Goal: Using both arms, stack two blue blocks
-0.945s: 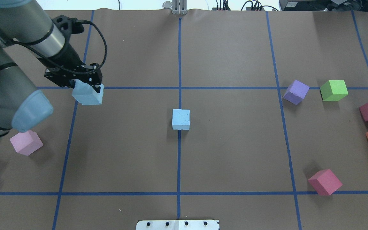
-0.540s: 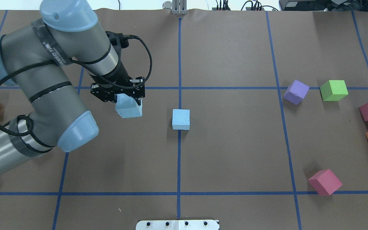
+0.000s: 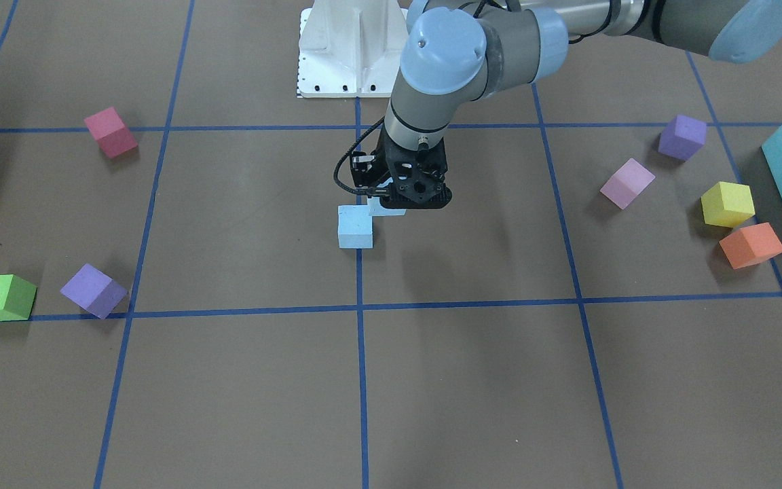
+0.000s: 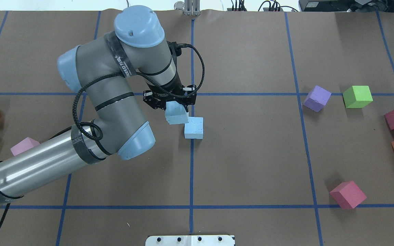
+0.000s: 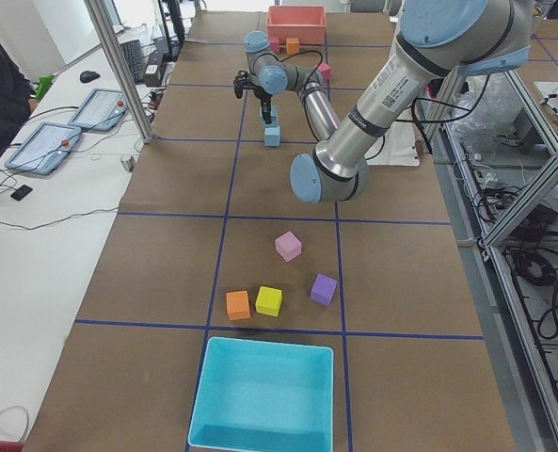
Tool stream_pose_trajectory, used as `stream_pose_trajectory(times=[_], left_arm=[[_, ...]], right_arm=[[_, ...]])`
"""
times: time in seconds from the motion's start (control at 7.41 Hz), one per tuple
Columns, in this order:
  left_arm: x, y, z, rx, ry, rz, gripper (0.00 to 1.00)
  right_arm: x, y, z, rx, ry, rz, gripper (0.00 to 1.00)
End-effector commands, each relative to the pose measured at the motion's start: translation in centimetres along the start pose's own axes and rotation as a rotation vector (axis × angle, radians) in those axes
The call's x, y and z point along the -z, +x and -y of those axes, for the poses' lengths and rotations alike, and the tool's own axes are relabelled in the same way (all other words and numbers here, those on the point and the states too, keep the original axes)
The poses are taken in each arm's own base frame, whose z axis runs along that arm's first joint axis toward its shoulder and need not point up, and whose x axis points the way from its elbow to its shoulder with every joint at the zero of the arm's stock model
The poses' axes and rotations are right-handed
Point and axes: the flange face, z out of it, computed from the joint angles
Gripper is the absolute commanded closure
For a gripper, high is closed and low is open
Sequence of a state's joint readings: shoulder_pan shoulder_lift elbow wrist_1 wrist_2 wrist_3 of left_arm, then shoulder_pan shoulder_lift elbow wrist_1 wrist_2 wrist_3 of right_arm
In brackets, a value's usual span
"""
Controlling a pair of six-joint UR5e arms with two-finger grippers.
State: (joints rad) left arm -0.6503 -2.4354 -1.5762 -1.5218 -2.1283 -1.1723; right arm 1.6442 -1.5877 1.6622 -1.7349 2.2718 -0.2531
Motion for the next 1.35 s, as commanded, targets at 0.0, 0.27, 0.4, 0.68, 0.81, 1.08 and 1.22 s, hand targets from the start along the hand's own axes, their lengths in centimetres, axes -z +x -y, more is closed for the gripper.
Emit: stream_pose_trajectory(times=[0.0,0.27,0.4,0.68,0.81,1.08,1.22], left_arm=[[-2.5,2.3,-0.4,-0.081,0.040,0.030,0.41],[-3.4,3.2,-0.9,-0.090,0.034,0.039,0.41],[-4.1,3.5,-1.6,-0.095,0.041,0.049,0.41],[-5.9,4.2,-2.5,-0.072,0.034,0.071,0.41],[-6.0,4.3,-2.6,-0.057,0.034,0.070,0.41],[-6.6,4.8,-2.1,-0.036,0.029,0.084,0.41],[-6.8,5.1,-1.9,-0.031,0.028,0.088,0.41]], right_arm=[[0.1,-0.1,0.0,0.001,0.002,0.003,0.00],[0.1,-0.1,0.0,0.001,0.002,0.001,0.00],[0.1,-0.1,0.0,0.000,0.002,0.001,0.00],[0.2,-0.2,0.2,0.003,0.003,-0.001,0.00],[0.2,-0.1,0.2,0.002,0.004,0.000,0.00],[0.2,-0.1,0.2,0.002,0.004,0.000,0.00],[0.2,-0.1,0.2,0.002,0.004,0.000,0.00]])
